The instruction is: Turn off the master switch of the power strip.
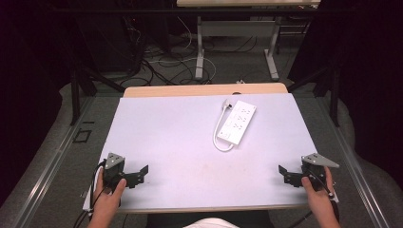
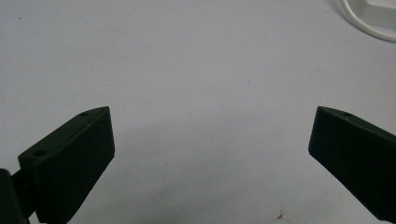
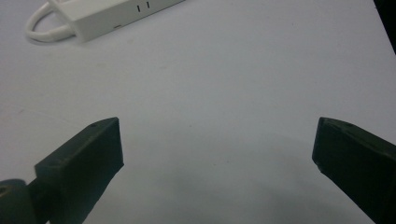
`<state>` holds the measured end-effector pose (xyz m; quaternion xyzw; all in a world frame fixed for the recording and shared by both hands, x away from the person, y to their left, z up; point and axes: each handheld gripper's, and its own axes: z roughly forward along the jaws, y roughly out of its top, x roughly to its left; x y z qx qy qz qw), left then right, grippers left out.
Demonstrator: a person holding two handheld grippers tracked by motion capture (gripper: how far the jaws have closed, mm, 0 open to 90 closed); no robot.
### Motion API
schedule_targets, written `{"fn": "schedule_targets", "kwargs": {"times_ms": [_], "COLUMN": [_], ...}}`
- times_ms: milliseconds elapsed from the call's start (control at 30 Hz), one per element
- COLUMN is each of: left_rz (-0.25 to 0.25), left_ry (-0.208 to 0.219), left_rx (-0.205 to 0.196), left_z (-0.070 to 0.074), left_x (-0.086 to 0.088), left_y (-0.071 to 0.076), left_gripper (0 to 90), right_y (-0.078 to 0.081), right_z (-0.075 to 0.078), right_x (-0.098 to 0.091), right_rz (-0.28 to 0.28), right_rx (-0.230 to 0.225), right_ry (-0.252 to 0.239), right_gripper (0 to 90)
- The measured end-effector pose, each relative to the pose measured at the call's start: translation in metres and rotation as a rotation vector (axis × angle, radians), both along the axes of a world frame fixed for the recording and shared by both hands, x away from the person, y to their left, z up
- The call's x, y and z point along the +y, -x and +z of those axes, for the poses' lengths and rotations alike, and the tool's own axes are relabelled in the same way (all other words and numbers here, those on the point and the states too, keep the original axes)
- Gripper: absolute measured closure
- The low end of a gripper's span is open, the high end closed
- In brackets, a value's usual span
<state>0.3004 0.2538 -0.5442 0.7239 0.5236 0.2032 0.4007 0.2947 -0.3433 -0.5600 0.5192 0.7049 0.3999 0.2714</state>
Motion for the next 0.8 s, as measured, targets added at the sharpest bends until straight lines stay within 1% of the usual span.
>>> {"fn": "schedule_targets", "kwargs": {"times_ms": [67, 133, 167, 200, 233, 267, 333, 433, 500, 533, 600, 633, 800], "left_rz": [0.000, 0.002, 0.003, 0.002, 0.002, 0.002, 0.003, 0.002, 0.000, 0.002, 0.002, 0.002, 0.002], "left_ry": [0.001, 0.002, 0.003, 0.006, 0.005, 0.004, 0.003, 0.000, -0.004, -0.002, 0.000, 0.001, 0.002], "left_rx": [0.004, 0.007, 0.008, 0.011, 0.012, 0.012, 0.012, 0.013, 0.014, 0.014, 0.014, 0.015, 0.015], "left_z": [0.000, -0.001, -0.001, -0.001, -0.001, -0.001, -0.001, 0.000, -0.001, -0.001, -0.001, -0.001, -0.001], "left_x": [0.000, 0.000, 0.000, 0.000, 0.000, 0.000, 0.000, 0.001, 0.001, 0.001, 0.001, 0.001, 0.001], "left_y": [0.000, 0.000, 0.000, 0.000, 0.000, 0.000, 0.000, 0.000, 0.000, 0.000, -0.001, -0.001, -0.001], "left_gripper": [0.3, 0.3, 0.3, 0.3, 0.3, 0.3, 0.3, 0.3, 0.3, 0.3, 0.3, 0.3, 0.3], "right_y": [0.000, 0.000, 0.000, 0.000, 0.000, 0.001, 0.001, 0.001, 0.001, 0.001, 0.001, 0.001, 0.001], "right_z": [-0.002, -0.002, -0.003, -0.002, -0.002, -0.001, -0.001, -0.001, -0.001, -0.001, -0.001, 0.000, 0.001], "right_x": [-0.004, -0.007, -0.008, -0.009, -0.009, -0.011, -0.011, -0.012, -0.012, -0.013, -0.013, -0.013, -0.014], "right_rz": [-0.015, -0.030, -0.029, -0.039, -0.045, -0.041, -0.039, -0.040, -0.049, -0.040, -0.052, -0.046, -0.038], "right_rx": [-0.002, 0.014, 0.003, 0.001, 0.004, 0.023, 0.030, 0.037, 0.029, 0.037, 0.029, 0.044, 0.051], "right_ry": [-0.005, -0.024, -0.033, -0.022, -0.023, -0.013, -0.019, -0.012, -0.010, -0.006, -0.016, -0.016, -0.018], "right_gripper": [2.2, 2.8, 2.9, 3.2, 3.9, 4.2, 4.2, 4.4, 4.4, 4.5, 4.5, 4.5, 4.9]}}
